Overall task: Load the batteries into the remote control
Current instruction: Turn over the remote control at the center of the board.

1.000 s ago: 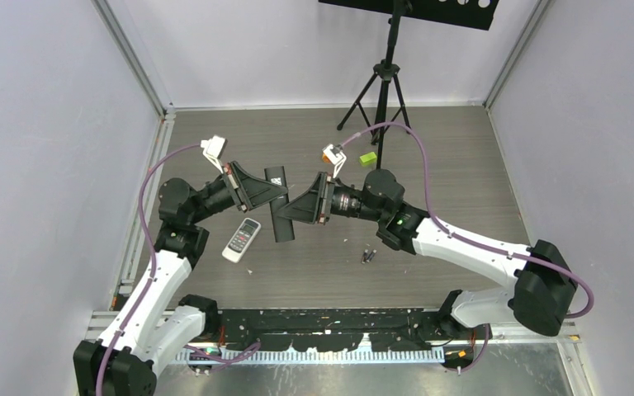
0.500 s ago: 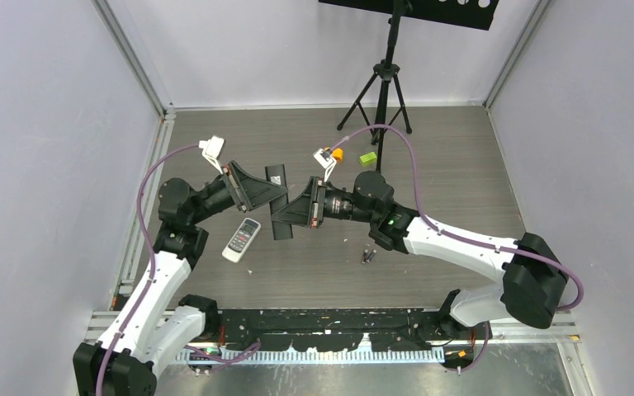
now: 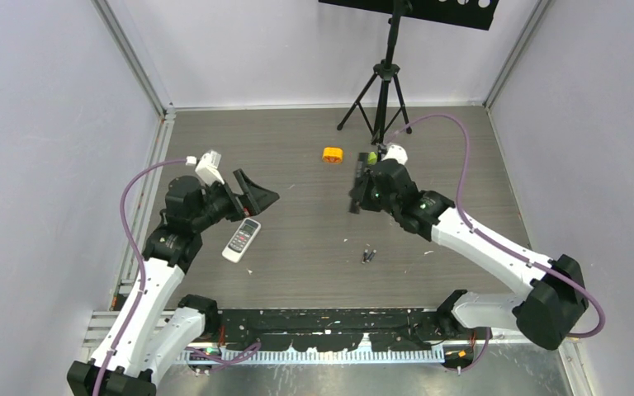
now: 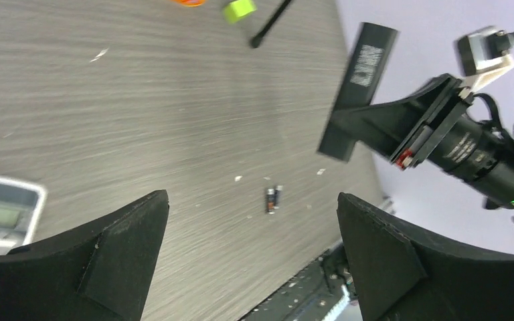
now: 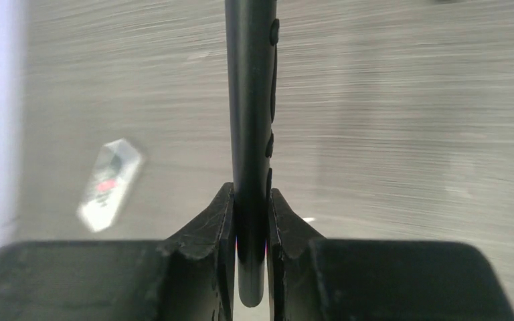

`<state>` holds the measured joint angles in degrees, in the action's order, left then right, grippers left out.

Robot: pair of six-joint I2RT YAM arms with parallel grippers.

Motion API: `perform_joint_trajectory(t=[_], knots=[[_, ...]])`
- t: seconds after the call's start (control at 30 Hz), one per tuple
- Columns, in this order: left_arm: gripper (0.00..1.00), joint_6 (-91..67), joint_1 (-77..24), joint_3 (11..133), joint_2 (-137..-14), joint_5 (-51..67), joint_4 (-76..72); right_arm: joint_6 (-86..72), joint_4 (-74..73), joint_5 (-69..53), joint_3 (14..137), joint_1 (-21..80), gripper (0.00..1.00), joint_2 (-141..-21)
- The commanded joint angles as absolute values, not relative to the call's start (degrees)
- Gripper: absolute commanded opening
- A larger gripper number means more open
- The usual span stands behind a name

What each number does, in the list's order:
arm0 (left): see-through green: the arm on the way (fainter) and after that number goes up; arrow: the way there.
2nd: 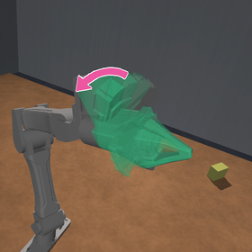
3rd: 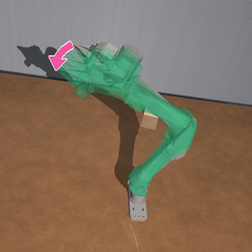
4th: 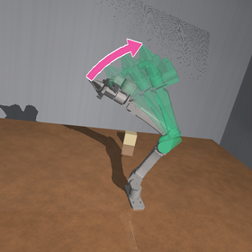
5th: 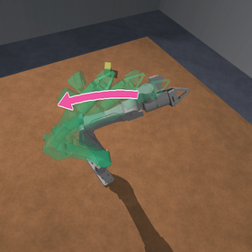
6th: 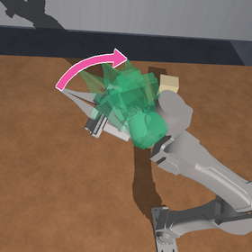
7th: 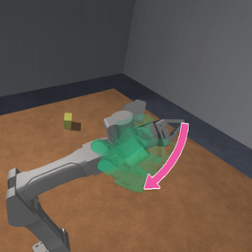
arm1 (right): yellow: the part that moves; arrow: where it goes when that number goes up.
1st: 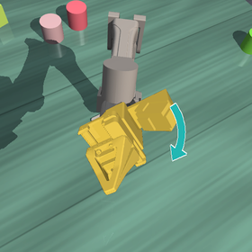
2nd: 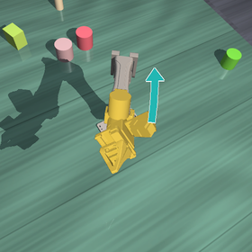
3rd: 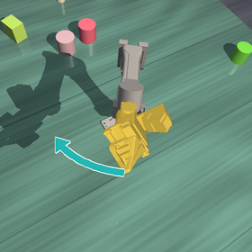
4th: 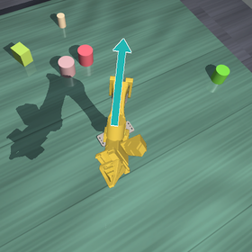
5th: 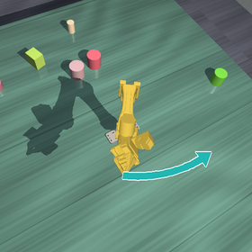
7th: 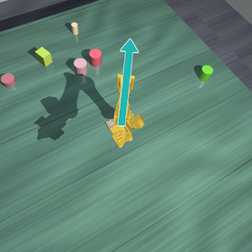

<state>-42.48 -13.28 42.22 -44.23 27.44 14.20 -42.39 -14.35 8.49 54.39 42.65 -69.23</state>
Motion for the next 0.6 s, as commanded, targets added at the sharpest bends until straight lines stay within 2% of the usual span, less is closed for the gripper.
perform_joint_trajectory(t=[0.0, 0.2, 0.3, 0.57], knots=[[1.0, -36.36, -13.36, 44.39, -43.99, 17.21, 24.15, -31.05, -34.92, 31.01, 57.83, 36.24, 0.0, -72.84], [1.0, -34.85, -13.4, 44.83, -44.71, 7.91, 30.61, -30.01, -40.55, 39.07, 57.49, 24.41, 0.0, -80.26], [1.0, -34.67, -13.36, 44.49, -45.25, 5.86, 31.46, -31.81, -42.58, 44.52, 58.37, 22.47, 0.0, -86.81], [1.0, -35.28, -13.36, 42.88, -46.14, 4.05, 31.49, -32.68, -46.36, 44.6, 64.89, 22.24, 0.0, -102.21]])
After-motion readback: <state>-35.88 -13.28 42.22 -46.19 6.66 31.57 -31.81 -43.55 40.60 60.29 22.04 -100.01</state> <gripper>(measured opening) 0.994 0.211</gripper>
